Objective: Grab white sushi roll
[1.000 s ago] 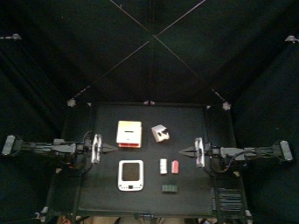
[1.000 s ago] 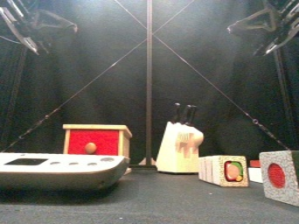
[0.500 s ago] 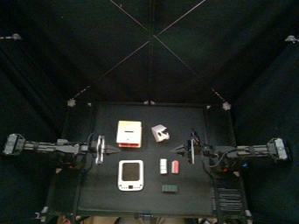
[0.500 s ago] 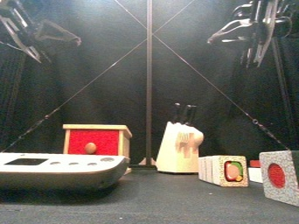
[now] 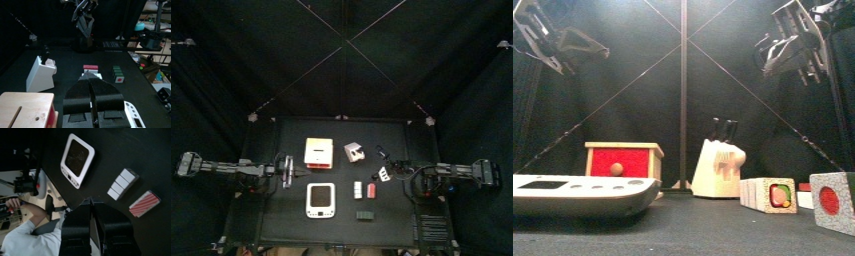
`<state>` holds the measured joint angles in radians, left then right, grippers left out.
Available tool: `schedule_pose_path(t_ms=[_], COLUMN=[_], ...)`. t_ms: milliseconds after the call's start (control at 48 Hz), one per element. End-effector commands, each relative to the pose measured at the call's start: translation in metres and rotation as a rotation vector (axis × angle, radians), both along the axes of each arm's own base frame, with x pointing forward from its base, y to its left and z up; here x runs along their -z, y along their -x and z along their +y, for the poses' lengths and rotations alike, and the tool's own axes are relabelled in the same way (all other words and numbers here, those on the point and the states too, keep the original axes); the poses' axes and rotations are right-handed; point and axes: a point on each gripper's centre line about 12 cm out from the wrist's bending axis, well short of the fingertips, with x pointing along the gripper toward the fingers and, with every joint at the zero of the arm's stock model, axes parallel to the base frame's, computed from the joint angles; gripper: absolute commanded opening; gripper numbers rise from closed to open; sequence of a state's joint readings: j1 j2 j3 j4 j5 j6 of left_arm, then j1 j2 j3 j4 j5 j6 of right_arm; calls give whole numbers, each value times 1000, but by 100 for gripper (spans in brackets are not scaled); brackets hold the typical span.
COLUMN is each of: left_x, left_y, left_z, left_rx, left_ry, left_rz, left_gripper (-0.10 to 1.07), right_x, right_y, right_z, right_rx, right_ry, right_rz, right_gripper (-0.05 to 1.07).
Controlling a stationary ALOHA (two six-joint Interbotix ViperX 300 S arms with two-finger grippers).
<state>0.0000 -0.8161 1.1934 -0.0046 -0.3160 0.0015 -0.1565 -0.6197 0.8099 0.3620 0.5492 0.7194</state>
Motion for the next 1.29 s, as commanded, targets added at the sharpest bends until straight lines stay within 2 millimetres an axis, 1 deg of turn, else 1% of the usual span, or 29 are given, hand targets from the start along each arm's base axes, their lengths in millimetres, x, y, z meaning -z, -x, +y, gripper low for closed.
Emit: schedule_pose_path(t_ms=[0,104,229,354,438,479,562,729,854,979,1146,1271], left_x=[-10,-9,-7,-6,-5,-5,-3,-2,0,0,3,6], left_y=[-3,-3,-2,-2,-2,-2,-1,-1,0,0,1,1], left_z=[0,0,0,0,0,0,0,0,0,0,2,2], left_rx=[2,1,1,1,1,0,1,1,-2,-3,-16,-21], left_ry=[-3,3,3,4,4,7,6,6,9,13,32,46], left_rz=[-31,-28,-23,-20,-18,-17,-14,-9,-5,-5,3,9], left_gripper=[0,0,0,0,0,0,0,0,0,0,0,0], right_x=[-11,-10,-7,-4,3,9,17,38,62,76,91,98], right_y=[-1,1,-2,-15,-23,-28,-34,-42,-52,-61,-72,-82], right_z=[-3,-5,2,16,29,36,43,52,56,55,57,58], right_rx=[17,59,86,92,88,90,106,141,166,174,174,169], right_ry=[3,2,21,40,54,58,67,82,86,97,109,128], right_rz=[40,118,176,194,210,229,251,303,354,388,429,452], right_gripper=[6,6,6,6,6,6,6,6,7,15,34,50])
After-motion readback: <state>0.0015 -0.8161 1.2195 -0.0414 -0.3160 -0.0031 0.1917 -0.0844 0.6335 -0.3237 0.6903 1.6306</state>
